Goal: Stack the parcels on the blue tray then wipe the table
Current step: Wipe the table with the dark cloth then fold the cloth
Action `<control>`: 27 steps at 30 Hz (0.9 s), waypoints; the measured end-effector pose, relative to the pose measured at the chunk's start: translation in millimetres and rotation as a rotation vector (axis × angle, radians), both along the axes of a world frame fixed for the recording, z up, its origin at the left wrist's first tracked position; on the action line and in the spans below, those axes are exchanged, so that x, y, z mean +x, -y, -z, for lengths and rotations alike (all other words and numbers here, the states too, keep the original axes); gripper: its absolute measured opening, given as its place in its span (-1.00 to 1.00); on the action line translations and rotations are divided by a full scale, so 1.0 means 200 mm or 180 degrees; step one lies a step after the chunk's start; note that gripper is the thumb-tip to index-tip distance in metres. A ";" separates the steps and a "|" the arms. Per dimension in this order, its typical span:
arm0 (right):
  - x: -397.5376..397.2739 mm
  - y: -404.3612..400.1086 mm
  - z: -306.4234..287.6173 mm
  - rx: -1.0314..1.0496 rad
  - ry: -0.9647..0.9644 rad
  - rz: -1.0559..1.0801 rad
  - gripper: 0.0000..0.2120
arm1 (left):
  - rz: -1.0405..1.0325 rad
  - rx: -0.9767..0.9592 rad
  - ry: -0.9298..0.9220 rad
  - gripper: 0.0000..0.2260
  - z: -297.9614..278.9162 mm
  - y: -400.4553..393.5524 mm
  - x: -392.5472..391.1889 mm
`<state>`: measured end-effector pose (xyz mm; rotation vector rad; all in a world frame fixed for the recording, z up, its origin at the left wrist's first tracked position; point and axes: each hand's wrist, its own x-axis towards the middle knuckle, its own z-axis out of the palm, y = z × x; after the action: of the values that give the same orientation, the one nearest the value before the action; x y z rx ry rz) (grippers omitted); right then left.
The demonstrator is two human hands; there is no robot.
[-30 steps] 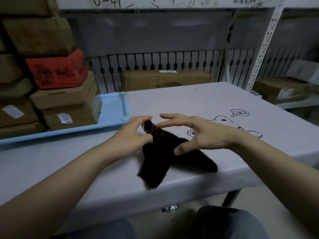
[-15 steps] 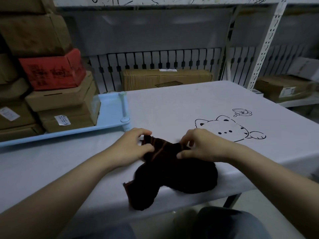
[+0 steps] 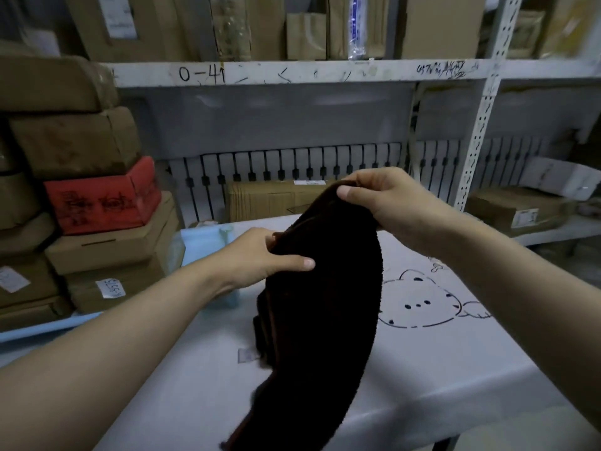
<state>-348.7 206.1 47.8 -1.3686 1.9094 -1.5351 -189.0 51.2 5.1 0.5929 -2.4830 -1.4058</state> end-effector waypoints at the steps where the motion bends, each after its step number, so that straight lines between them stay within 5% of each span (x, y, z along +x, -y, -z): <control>1: -0.01 0.02 -0.02 -0.0024 -0.0077 0.0079 -0.85 | -0.0076 0.0059 -0.0036 -0.73 -0.01 0.02 0.00; 4: -0.07 0.09 -0.10 -0.0162 -0.0301 0.0421 -0.84 | -0.0412 0.0176 -0.0353 -0.84 -0.12 0.08 -0.05; 10: -0.15 0.17 -0.42 -0.1202 -0.0228 0.0840 -0.84 | -0.1001 -0.0258 -0.1685 -0.74 -0.54 0.12 -0.20; 16: -0.14 0.02 -0.40 -0.1357 -0.0226 0.0536 -0.82 | -0.0745 -0.0158 -0.1823 -0.76 -0.56 0.13 -0.22; 20: -0.15 -0.13 -0.18 -0.0566 0.0106 0.0010 -0.86 | -0.0286 0.0480 -0.0887 -0.66 -0.26 0.07 -0.12; 23: -0.17 -0.24 0.05 0.0721 0.0452 -0.0634 -0.79 | 0.0222 0.0814 0.0350 -0.77 0.02 0.01 -0.01; 27: -0.15 -0.25 0.32 0.1785 0.0611 -0.0707 -0.83 | 0.0369 0.0756 0.1241 -0.92 0.26 -0.09 0.07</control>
<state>-378.3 255.3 -16.0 -1.0895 1.8052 -0.8918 -174.3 69.2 -46.0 0.8550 -2.6966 -1.7962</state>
